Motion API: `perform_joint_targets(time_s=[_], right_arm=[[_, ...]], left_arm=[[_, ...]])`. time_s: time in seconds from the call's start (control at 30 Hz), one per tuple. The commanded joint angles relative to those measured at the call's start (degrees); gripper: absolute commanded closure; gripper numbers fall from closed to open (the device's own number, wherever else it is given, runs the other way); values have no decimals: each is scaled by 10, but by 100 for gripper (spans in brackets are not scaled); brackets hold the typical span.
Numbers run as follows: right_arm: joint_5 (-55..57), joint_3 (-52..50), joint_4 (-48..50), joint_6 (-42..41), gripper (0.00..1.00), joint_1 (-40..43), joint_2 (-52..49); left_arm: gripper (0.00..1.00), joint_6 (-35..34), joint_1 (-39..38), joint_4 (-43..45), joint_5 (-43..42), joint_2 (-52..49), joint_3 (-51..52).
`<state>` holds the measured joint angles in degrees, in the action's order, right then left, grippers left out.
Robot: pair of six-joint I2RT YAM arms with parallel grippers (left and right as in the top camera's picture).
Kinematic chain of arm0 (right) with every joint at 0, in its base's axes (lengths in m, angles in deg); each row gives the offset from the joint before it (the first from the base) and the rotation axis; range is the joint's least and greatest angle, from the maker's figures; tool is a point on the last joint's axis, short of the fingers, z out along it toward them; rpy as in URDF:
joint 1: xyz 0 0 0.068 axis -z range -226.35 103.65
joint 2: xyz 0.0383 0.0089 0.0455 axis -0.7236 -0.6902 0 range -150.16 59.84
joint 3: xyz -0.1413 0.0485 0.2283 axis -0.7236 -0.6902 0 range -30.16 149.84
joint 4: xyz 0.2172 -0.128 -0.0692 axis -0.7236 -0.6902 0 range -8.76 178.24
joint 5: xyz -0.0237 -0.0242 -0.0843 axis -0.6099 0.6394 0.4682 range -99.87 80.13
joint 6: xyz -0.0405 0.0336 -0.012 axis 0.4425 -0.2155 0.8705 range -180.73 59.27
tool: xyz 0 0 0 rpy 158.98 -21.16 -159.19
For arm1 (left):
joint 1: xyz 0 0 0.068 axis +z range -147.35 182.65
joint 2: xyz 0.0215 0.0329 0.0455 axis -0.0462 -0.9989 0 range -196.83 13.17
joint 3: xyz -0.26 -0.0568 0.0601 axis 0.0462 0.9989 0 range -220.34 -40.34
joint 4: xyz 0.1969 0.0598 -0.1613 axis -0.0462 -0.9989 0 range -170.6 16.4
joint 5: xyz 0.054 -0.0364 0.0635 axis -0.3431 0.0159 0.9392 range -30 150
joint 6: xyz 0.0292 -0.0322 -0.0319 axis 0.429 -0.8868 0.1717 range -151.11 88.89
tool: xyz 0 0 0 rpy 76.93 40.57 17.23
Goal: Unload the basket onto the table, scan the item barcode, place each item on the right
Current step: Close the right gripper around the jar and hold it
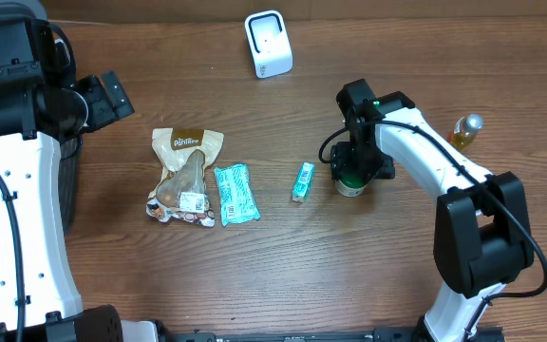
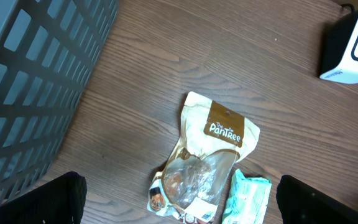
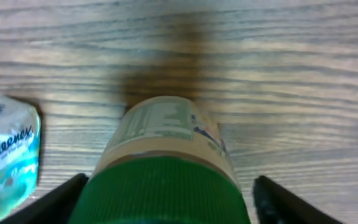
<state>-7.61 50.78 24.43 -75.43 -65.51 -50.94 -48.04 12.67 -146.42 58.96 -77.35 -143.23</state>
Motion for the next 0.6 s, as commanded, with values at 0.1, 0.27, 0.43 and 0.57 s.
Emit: perform_joint_targets(time_s=[0.1,0.27,0.43,0.57], right_arm=[[15,-3,5,10,16,0,7],[15,-3,8,10,0,0,7],[10,-3,18,9,0,0,7],[11,-3,5,-62,9,1,7]], left_arm=[[1,7,1,0,0,-1,-3],[1,7,0,0,0,-1,-3],[0,7,0,0,0,-1,-3],[0,7,0,0,0,-1,-3]])
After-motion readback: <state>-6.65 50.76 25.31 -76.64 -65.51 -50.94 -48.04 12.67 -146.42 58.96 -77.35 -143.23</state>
